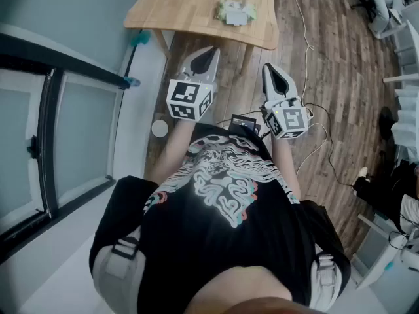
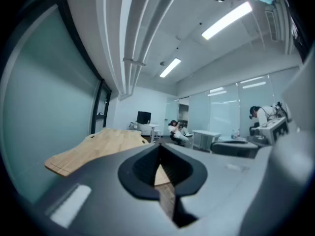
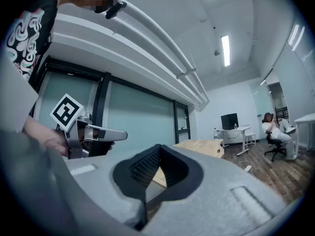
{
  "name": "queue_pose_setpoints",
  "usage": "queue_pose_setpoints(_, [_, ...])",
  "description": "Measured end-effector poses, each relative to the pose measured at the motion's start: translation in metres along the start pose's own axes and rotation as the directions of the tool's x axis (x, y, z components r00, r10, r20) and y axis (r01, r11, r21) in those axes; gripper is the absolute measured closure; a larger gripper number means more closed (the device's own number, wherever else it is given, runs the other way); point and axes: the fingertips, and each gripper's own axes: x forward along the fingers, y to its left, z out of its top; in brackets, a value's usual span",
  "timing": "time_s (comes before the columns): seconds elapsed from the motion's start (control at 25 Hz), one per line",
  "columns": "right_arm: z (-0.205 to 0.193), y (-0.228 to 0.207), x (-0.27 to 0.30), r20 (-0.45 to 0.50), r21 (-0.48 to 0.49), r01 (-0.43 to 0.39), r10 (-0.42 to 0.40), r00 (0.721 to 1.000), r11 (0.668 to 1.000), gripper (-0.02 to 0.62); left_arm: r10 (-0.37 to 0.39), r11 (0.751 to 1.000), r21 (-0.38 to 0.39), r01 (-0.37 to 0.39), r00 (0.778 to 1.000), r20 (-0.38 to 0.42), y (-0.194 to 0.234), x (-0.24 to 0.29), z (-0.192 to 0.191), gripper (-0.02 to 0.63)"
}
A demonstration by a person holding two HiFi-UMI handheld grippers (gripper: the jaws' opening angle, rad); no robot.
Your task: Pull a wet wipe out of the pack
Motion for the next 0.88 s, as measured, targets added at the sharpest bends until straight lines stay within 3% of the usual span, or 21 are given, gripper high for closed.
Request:
queue_pose_setpoints(0.36, [-0.002, -0.007, -0.004, -0.008, 0.007, 0.022, -0.022, 1.0, 1.0, 0.597, 0.0, 1.0, 0.022, 0.001, 1.0, -0.023, -0.005, 0.001, -0.004, 0.614])
queue_pose_setpoints(0.68, [-0.004, 0.011, -0.002, -0.011, 0.06, -0.106, 0.106, 0.994, 0.993, 0.597, 0.005, 1.0, 0.028, -0.004, 1.0, -0.017, -0.006, 0.002, -0.004, 0.614])
queue_pose_setpoints(0.88, [-0.007, 0.011, -0.002, -0.02, 0.07, -0.101, 0.102, 0.995, 0.992, 0.597, 0.012, 0.999, 0.032, -0.011, 1.0, -0.027, -0.005, 0.005, -0.004, 0.614])
